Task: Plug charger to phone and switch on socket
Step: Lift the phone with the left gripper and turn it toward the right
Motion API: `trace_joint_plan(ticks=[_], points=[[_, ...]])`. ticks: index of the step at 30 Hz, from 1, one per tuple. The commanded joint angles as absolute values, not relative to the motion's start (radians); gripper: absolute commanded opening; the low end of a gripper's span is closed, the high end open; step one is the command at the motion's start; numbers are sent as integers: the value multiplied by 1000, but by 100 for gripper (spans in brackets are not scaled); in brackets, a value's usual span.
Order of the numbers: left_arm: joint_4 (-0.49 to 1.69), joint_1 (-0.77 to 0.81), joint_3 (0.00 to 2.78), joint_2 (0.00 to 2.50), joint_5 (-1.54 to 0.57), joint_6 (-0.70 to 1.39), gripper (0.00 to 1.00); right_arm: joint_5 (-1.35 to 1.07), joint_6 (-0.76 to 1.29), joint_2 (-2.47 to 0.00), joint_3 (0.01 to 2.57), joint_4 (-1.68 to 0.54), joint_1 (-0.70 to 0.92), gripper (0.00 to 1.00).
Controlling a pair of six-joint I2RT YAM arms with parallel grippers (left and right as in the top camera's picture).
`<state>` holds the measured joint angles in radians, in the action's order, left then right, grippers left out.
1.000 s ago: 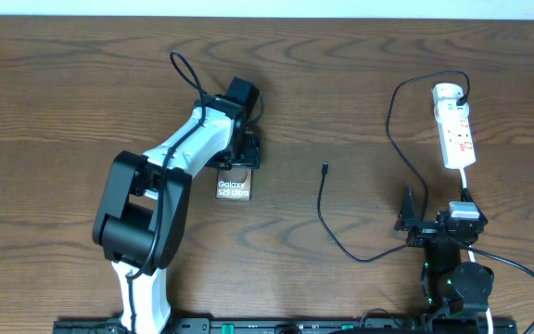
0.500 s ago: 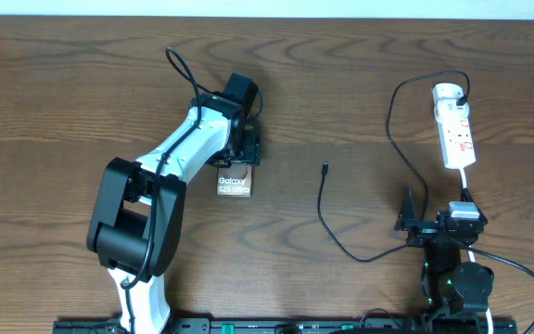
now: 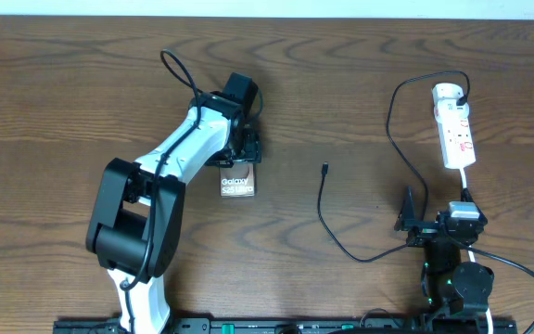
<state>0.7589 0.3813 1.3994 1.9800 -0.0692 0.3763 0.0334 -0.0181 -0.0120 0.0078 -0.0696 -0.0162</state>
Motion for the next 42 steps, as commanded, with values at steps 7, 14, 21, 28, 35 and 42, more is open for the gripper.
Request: trace_joint_plan(ticks=[7,14,21,28,35,42], points=[[774,375,1426,1873,-117,506,8,31,-12,-7,6,-72,-11,99],[774,375,1426,1868,-239,620,7,31,-12,-7,6,-72,-11,99],[792,375,1426,1868,-333,686,7,31,-12,-7,6,-72,-11,99],[800,375,1426,1866,-335,915,7,31,-12,-7,6,-72,-11,99],[799,353,1427,1860,-509,1131,7,31,-12,-7,6,-72,-11,99],[799,287,1427,1860,-789,1278,7,31,-12,-7,6,-72,-11,99]])
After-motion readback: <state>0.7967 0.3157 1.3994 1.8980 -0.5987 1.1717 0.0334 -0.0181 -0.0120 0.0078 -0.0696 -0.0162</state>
